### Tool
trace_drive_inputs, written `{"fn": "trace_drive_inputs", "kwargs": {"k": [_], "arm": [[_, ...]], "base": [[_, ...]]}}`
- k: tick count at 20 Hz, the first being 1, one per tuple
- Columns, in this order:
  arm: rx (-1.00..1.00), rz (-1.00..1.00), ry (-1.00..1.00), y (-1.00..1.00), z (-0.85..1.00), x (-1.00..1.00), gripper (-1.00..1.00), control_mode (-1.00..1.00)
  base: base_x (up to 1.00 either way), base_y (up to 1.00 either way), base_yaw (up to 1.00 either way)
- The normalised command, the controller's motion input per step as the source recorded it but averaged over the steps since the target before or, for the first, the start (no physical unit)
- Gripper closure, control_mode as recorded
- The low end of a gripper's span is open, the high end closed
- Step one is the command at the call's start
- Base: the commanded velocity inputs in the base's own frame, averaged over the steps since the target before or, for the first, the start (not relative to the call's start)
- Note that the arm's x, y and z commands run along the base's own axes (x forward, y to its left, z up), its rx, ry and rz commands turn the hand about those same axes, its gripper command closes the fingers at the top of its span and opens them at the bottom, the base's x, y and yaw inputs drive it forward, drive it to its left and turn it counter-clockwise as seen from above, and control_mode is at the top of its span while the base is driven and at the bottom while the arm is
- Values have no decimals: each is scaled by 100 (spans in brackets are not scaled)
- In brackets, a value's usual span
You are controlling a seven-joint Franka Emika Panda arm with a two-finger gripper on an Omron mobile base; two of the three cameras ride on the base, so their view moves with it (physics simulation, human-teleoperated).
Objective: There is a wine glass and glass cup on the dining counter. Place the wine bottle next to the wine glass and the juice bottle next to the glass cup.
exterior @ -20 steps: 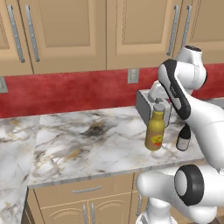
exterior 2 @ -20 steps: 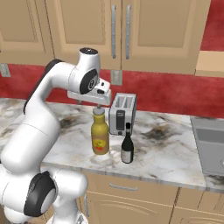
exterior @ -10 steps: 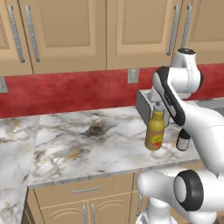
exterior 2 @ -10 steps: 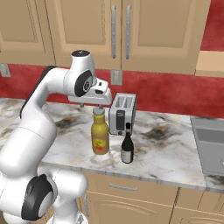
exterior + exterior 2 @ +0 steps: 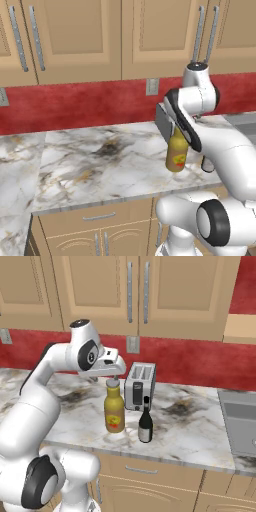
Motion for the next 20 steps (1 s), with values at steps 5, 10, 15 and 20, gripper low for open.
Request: {"fn": "trace_drive_inputs", "kwargs": {"k": [5, 10, 15, 20], "arm": [[-1, 0, 0, 0, -5, 11, -100, -100], [0, 0, 0, 0, -3, 12, -100, -100], [0, 0, 0, 0, -6, 13, -100, -100], [0, 0, 0, -6, -10, 11, -100, -100]], "base": [[0, 0, 0], [0, 0, 0], [0, 0, 0], [0, 0, 0]]}}
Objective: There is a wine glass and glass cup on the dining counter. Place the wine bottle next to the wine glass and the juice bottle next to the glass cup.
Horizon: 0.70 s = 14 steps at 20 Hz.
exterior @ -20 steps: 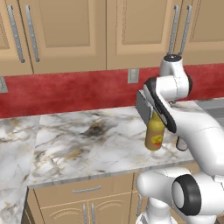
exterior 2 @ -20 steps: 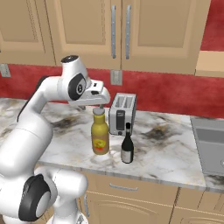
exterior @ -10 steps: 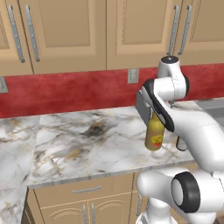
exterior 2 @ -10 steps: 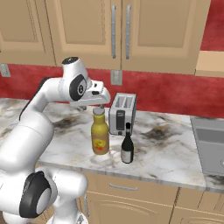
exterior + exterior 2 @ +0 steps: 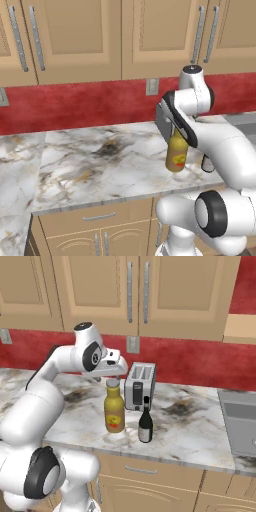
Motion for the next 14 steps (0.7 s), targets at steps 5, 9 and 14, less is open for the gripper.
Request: {"fn": "trace_drive_inputs", "kwargs": {"k": [5, 9, 14], "arm": [[1, 0, 0, -8, -12, 11, -100, -100], [3, 0, 0, -5, -15, 10, -100, -100], [3, 0, 0, -1, -16, 1, -100, -100]], "base": [[0, 0, 0], [0, 0, 0], [0, 0, 0]]}}
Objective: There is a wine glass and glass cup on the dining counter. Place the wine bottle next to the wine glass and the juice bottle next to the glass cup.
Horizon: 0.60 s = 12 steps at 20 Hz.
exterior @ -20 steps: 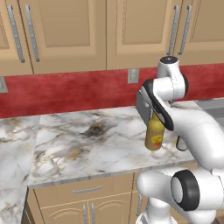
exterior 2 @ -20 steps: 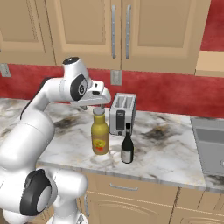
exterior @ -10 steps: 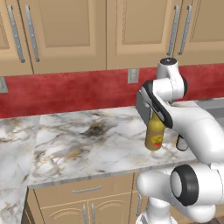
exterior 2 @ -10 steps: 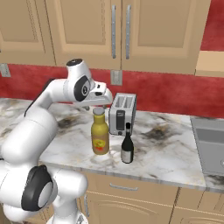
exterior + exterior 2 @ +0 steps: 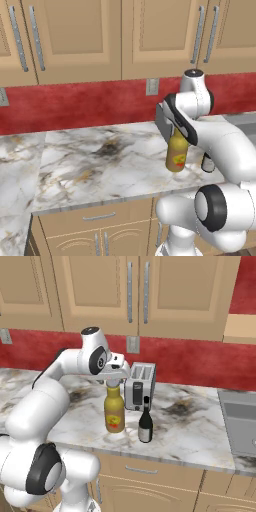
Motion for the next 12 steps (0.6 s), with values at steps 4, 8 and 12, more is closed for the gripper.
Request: {"fn": "trace_drive_inputs", "kwargs": {"k": [4, 8, 12], "arm": [[1, 0, 0, 0, -16, 3, -100, -100], [1, 0, 0, 0, -16, 1, -100, -100], [1, 0, 0, 0, -18, 4, -100, -100]], "base": [[0, 0, 0], [0, 0, 0], [0, 0, 0]]}}
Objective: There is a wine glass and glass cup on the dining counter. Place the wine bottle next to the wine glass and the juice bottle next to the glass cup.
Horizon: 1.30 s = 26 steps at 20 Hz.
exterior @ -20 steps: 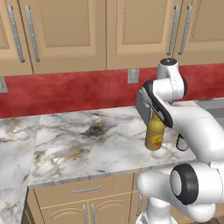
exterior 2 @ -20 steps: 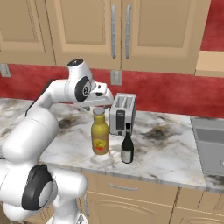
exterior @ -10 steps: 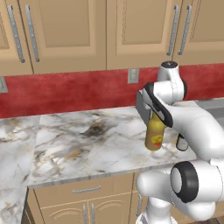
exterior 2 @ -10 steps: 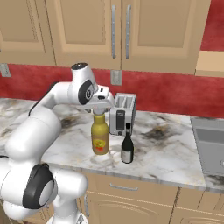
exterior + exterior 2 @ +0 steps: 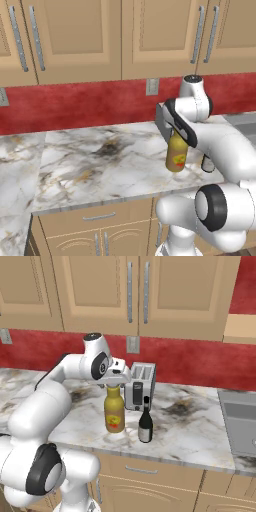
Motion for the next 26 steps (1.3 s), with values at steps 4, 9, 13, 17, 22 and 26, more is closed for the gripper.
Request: {"fn": "trace_drive_inputs", "kwargs": {"k": [4, 9, 13, 17, 22, 26], "arm": [[2, 0, 0, 0, -16, 14, -100, -100], [3, 0, 1, 0, -11, 16, -100, -100], [2, 0, 0, 0, -6, 18, -100, -100], [3, 0, 2, 0, 0, 10, -100, -100], [1, 0, 1, 0, -8, 0, -100, -100], [0, 0, 2, 0, -16, 0, 100, -100]], "base": [[0, 0, 0], [0, 0, 0], [0, 0, 0], [0, 0, 0], [0, 0, 0], [0, 0, 0]]}}
